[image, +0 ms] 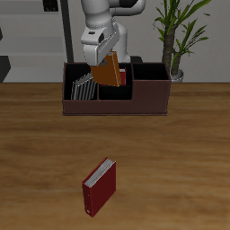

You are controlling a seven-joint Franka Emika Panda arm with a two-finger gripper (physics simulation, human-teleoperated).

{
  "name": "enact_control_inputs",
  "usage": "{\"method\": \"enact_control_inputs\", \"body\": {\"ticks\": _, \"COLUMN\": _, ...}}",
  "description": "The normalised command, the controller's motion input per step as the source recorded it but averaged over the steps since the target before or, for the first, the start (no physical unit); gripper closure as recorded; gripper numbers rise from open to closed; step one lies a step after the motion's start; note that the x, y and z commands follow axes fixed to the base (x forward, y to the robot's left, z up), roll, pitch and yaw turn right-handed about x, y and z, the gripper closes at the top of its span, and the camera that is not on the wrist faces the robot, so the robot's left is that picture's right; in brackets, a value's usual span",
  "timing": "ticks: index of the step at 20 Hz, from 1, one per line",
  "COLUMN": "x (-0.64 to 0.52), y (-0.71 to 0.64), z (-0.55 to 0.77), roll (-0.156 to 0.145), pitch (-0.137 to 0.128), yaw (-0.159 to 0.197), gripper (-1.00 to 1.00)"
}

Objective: Place the striped book into the back desk caddy's left compartment and place the right red book into the back desk caddy's back compartment and place the orange book into the back desk caddy's front compartment

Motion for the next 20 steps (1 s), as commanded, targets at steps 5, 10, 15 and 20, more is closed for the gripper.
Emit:
{"method": "enact_control_inputs", "body": {"ticks": 5, "x": 0.04, "y": -0.03, "z": -0.03, "roll": -0.008, "pitch": 0.013, "yaw": 0.129, "gripper": 1.0}}
{"method": "enact_control_inputs", "body": {"ticks": 10, "x": 0.06, "y": 0.07, "z": 0.01, "roll": -0.01, "pitch": 0.014, "yaw": 0.148, "gripper": 1.0}}
{"method": "enact_control_inputs", "body": {"ticks": 15, "x": 0.08, "y": 0.02, "z": 0.0, "roll": -0.017, "pitch": 0.006, "yaw": 0.122, "gripper": 1.0}}
{"method": "enact_control_inputs", "body": {"ticks": 20, "x": 0.14, "y": -0.05, "z": 0.0, "roll": -0.029, "pitch": -0.021, "yaw": 0.109, "gripper": 1.0}}
